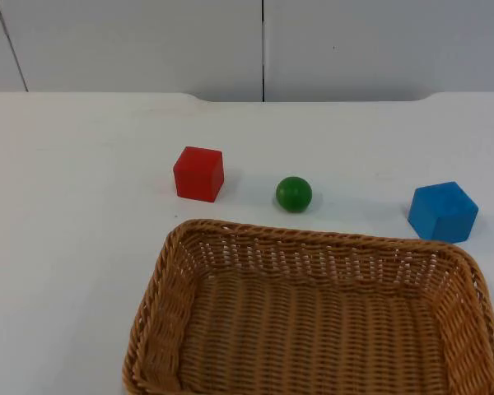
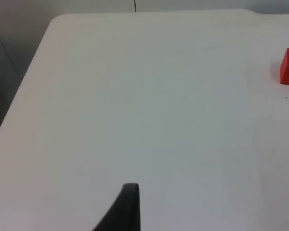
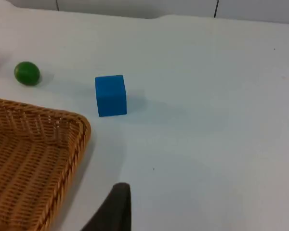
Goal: Place all geometric objects except the red cube into the basket.
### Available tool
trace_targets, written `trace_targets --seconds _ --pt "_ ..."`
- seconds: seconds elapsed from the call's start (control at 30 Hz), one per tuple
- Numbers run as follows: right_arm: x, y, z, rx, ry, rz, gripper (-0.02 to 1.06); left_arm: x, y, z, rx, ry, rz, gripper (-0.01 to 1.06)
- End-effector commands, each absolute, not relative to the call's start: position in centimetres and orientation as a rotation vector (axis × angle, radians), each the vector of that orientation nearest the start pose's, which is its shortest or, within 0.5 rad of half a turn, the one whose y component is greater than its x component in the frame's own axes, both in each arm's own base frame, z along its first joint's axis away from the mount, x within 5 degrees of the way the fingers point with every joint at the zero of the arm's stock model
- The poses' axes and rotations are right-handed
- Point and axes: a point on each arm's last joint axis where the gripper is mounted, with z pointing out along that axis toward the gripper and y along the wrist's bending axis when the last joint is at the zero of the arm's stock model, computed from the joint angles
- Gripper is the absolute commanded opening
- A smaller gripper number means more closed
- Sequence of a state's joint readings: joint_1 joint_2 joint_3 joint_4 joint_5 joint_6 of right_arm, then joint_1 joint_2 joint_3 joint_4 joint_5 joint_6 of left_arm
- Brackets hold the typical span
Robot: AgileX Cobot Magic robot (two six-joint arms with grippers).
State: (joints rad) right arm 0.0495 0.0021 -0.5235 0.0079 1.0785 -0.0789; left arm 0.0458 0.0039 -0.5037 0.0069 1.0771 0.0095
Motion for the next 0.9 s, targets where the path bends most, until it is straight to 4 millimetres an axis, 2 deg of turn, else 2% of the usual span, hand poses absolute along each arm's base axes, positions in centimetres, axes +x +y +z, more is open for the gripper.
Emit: trace_targets --seconds 0.0,0.1,0.13,0.27,0.3,0.33,0.4,0.5,0.53,0.67,0.73,0.77,0.87 --pt "-1.0 0.0 29.3 -0.13 1.969 -0.004 1.05 -0.6 -0.1 28.5 -0.038 2.032 0.021 1.05" --pt "0.2 0.1 31.8 -0.127 1.933 -0.005 1.05 0.1 -0.1 30.6 -0.037 1.994 0.017 1.05" --pt "0.2 0.1 31.8 -0.127 1.933 -0.005 1.05 0.1 -0.1 30.6 -0.037 1.994 0.017 1.05" --pt "3.4 0.2 34.9 -0.125 1.917 -0.007 1.05 2.5 0.0 32.9 -0.039 2.001 0.016 1.05" --pt "4.5 0.3 35.4 -0.125 1.928 -0.007 1.05 3.1 0.0 33.3 -0.04 2.005 0.016 1.05" --pt "4.5 0.3 35.4 -0.125 1.928 -0.007 1.05 3.1 0.0 33.3 -0.04 2.005 0.016 1.05" --pt "6.6 0.4 35.9 -0.127 1.963 -0.007 1.05 4.9 0.0 33.8 -0.043 2.044 0.003 1.05" --pt "10.2 0.6 35.7 -0.133 2.068 -0.004 1.05 7.5 0.0 33.9 -0.051 2.11 -0.022 1.05" --pt "10.2 0.6 35.7 -0.133 2.068 -0.004 1.05 7.5 0.0 33.9 -0.051 2.11 -0.022 1.05" --pt "14.3 0.8 33.9 -0.141 2.216 -0.002 1.05 10.7 0.0 33.1 -0.06 2.21 -0.058 1.05" --pt "15.8 0.9 32.8 -0.145 2.289 -0.001 1.05 12.1 0.0 32.6 -0.068 2.239 -0.069 1.05" --pt "15.8 0.9 32.8 -0.145 2.289 -0.001 1.05 12.1 0.0 32.6 -0.068 2.239 -0.069 1.05" --pt "17.5 1.0 31.2 -0.151 2.39 0.0 1.05 13.6 0.0 32.0 -0.079 2.277 -0.082 1.05"
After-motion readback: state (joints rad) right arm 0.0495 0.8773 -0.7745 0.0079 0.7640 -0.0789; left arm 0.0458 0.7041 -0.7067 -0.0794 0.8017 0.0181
